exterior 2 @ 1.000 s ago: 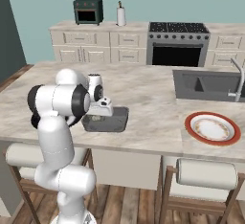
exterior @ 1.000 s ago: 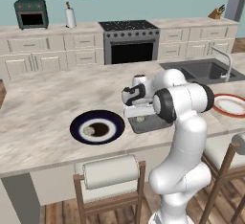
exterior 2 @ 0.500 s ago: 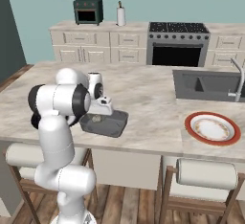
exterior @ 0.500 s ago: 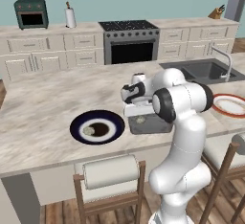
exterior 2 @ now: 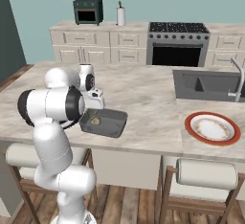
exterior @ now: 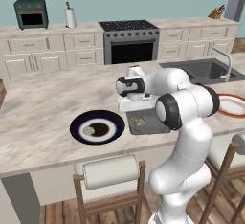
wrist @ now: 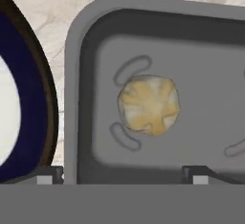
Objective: Place two dumplings into each of the tupperware containers and then place the containers in the fridge.
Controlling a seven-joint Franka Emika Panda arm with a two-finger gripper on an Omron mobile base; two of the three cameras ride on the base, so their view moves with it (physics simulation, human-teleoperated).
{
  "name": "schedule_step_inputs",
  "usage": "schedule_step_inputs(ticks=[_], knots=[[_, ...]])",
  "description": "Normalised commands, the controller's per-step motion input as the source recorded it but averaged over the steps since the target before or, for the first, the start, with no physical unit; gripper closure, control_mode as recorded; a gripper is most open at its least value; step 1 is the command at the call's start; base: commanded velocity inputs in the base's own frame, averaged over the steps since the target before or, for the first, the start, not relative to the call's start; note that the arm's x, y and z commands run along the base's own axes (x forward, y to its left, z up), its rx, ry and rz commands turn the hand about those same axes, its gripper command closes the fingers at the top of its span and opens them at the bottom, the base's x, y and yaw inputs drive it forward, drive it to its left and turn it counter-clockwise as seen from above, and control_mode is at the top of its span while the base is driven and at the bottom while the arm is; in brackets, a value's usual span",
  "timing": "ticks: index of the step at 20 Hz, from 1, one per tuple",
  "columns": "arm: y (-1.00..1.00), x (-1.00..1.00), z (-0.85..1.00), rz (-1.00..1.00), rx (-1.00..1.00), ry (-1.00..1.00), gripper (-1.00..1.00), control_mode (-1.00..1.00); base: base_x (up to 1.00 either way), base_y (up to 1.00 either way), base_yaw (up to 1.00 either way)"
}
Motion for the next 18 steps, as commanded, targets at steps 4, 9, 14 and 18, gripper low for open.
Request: schedule_step_inputs(ticks=[4,9,14,18], knots=[[1.00,0.02,0.14,0.11,0.00,0.36,-1.00,-1.00,0.00,0.00,0.00],[1.00,0.00,0.10,0.10,0.00,0.40,-1.00,-1.00,0.00,0.00,0.00],[0.95,-0.11,-0.01,0.04,-0.01,0.21,-1.00,-1.00,0.00,0.00,0.00],[0.50,0.03,-0.38,0.01,-0.01,-0.05,-1.00,-1.00,0.00,0.00,0.00]])
